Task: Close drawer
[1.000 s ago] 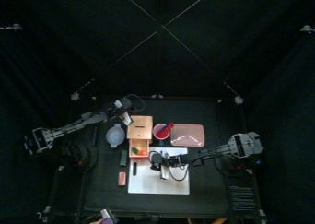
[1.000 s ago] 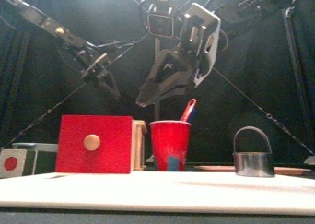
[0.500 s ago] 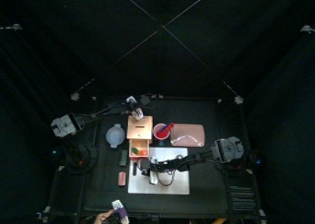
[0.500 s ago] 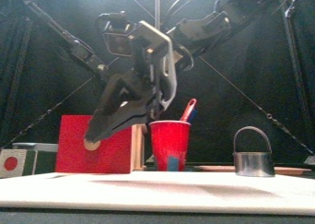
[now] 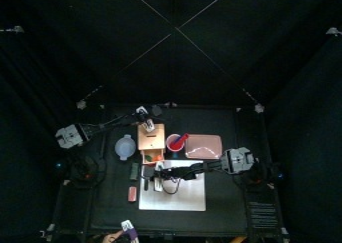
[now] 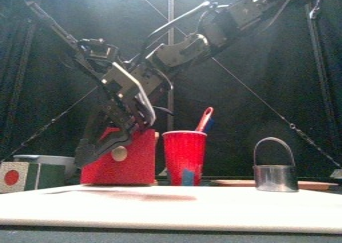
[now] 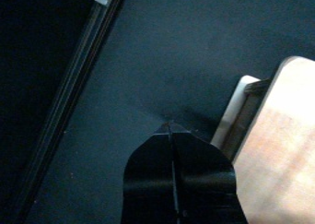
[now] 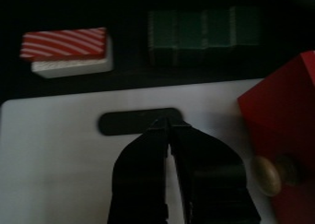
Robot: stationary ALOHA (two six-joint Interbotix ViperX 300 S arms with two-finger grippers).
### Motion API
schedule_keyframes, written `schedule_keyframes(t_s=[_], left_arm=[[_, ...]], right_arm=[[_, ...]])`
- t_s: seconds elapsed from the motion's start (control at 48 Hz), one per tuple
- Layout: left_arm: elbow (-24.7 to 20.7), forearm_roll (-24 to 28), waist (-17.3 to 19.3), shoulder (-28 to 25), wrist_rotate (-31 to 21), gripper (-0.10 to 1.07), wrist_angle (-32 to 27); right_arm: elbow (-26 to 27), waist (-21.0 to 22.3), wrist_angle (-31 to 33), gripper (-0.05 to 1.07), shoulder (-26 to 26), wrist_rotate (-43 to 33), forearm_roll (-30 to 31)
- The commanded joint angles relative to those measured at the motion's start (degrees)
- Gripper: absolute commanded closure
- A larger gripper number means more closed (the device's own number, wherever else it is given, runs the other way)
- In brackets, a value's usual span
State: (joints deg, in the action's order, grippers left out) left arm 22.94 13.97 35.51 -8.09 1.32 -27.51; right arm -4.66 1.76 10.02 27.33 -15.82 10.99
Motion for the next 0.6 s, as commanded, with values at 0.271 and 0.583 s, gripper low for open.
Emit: schedule_keyframes(t_s=[0.271,0.583], left_arm=[[-0.4,0.0,-0.4,0.6,-0.1,0.98,1.2],[-0.3,0.3,-0.8,0.5,-0.1,0.98,1.8]], right_arm=[[7.7,4.1,-0.2,0.80,2.1,0.1,5.9],[10.0,7.5,-1.7,0.80,3.3,0.1,7.9]])
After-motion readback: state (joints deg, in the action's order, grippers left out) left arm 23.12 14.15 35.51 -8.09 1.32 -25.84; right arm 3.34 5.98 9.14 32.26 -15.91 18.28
